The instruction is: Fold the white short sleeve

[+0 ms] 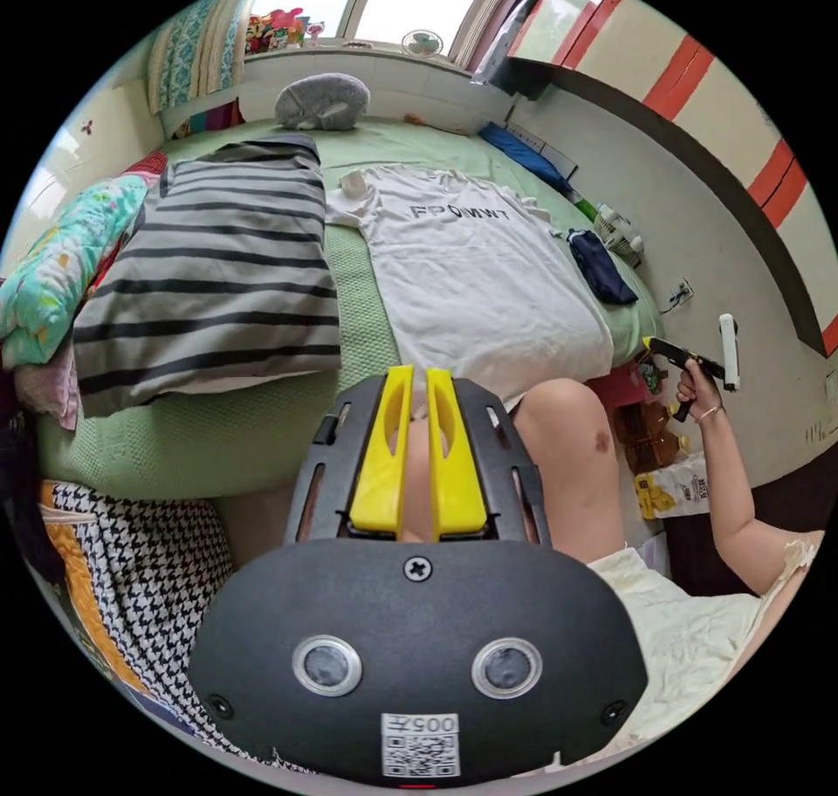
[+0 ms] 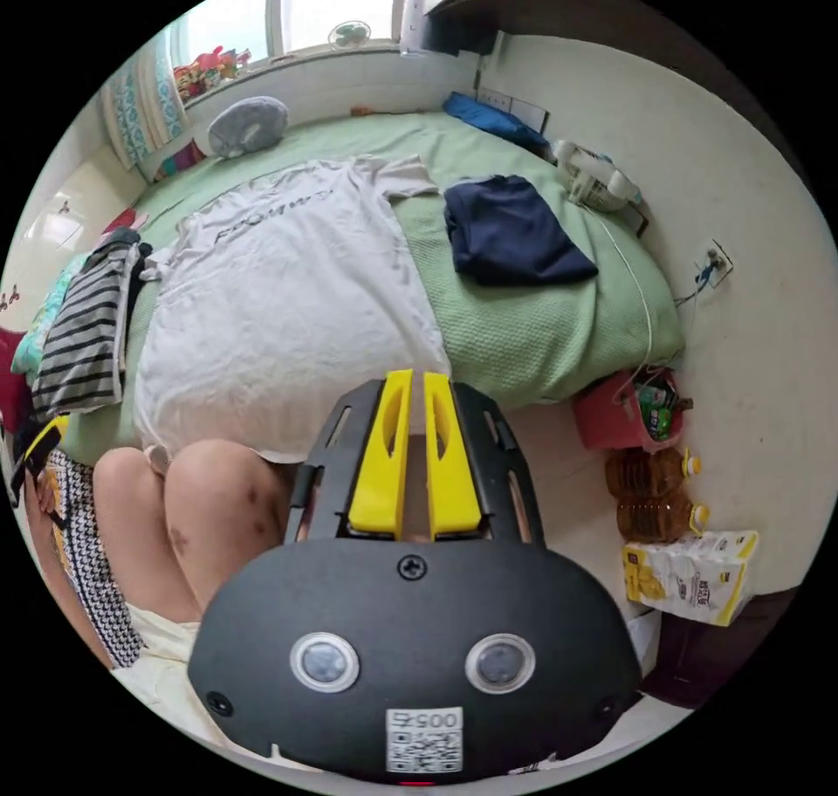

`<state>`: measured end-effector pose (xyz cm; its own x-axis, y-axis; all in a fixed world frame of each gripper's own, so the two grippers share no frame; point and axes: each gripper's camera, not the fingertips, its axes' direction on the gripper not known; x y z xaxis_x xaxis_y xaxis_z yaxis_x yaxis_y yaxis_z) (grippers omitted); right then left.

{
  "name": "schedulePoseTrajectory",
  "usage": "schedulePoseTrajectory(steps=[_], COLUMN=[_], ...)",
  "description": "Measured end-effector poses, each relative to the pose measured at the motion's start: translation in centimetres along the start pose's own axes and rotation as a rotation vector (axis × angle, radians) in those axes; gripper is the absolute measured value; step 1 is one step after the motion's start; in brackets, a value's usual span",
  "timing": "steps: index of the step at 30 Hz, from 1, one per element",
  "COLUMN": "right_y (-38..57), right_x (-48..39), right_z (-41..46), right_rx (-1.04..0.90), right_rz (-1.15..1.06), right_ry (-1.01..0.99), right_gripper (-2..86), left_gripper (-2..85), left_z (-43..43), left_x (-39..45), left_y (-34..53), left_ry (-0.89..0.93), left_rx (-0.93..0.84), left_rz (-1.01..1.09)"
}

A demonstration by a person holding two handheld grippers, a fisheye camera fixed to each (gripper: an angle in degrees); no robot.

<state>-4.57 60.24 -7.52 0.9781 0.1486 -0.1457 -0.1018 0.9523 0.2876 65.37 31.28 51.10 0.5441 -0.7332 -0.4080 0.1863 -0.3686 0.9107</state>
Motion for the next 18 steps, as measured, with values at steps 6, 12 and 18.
schedulePoseTrajectory(steps=[6,12,18], right_y=[-5.7,-12.4,-21.1], right_x=[-9.7,-19.9,-28.3], right_z=[-0.8,3.5,7.3], right_rx=[0.111,0.097,0.123], right_rz=[-0.161,-0.305,-0.462], right_ry=[-0.131,-0.260,-0.449], right_gripper=[2.1,3.3,6.6], left_gripper=[5.2,6.7,6.9], left_z=[3.0,7.6,13.2], left_x=[-0.5,-4.1,-8.2], left_y=[-6.0,-13.5,-19.0], left_ry=[-0.040,-0.071,-0.095], left_rx=[0.058,0.122,0.119], left_rz=[-0.012,-0.156,-0.276])
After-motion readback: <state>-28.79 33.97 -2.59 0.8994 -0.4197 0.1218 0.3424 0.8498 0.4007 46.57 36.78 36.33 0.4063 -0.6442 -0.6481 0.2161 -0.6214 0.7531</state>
